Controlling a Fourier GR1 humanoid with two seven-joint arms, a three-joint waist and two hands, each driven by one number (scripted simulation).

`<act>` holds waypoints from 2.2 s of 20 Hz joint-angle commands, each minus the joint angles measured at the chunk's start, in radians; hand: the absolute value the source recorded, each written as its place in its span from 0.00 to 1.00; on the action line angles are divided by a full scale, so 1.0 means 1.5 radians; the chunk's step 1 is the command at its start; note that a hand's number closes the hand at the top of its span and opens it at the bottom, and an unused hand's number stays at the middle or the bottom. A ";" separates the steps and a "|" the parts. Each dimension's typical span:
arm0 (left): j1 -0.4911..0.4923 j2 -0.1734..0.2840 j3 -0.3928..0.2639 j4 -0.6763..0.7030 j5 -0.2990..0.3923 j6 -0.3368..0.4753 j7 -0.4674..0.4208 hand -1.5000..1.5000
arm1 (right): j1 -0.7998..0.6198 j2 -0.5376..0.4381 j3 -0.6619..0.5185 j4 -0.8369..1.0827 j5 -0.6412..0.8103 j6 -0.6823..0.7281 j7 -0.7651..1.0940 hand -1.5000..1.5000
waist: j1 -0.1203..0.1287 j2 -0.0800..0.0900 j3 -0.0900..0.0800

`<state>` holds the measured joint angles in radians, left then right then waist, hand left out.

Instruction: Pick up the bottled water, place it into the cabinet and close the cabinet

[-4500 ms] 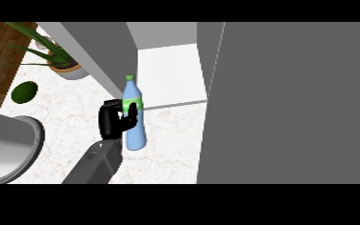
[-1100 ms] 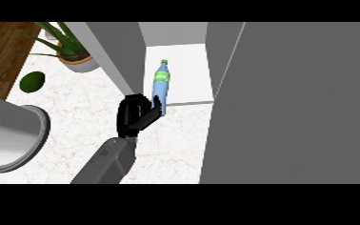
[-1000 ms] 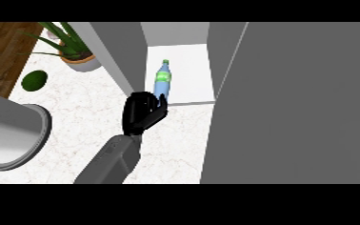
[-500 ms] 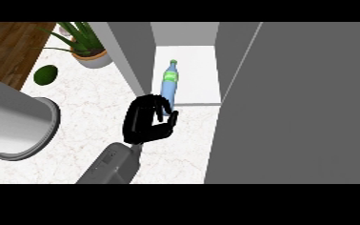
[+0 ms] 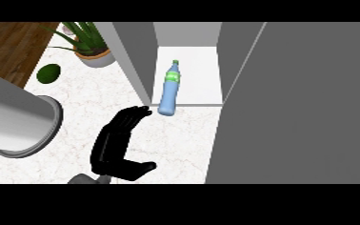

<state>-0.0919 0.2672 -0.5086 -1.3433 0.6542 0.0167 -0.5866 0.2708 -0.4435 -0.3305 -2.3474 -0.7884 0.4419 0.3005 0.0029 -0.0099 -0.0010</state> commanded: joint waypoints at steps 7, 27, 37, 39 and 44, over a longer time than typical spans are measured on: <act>0.159 0.147 0.074 -0.119 0.023 -0.057 -0.037 0.00 | -0.010 0.021 0.180 -0.197 0.050 -0.101 0.081 1.00 | 0.008 0.000 -0.002; 0.297 0.298 0.186 -0.244 0.055 -0.108 -0.044 0.00 | -0.367 0.109 0.594 -0.036 0.231 -0.339 0.139 1.00 | 0.013 -0.010 -0.006; 0.300 0.341 0.230 -0.292 0.094 -0.128 0.002 0.00 | -0.672 0.293 0.748 0.227 0.361 -0.609 0.184 1.00 | 0.028 0.002 -0.003; 0.313 0.355 0.250 -0.336 0.114 -0.116 0.024 0.00 | -0.682 0.294 0.796 0.275 0.341 -0.690 0.136 1.00 | 0.032 0.003 -0.001; 0.341 0.359 0.280 -0.353 0.124 -0.133 0.032 0.00 | -0.819 0.295 0.707 0.374 0.210 -0.754 0.106 1.00 | 0.029 0.006 0.000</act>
<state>0.3964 0.7950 -0.1222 -1.8623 0.8293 -0.1657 -0.5544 -0.8266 -0.0139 0.7662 -1.8912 -0.3827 -0.5954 0.4964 0.0518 -0.0040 -0.0024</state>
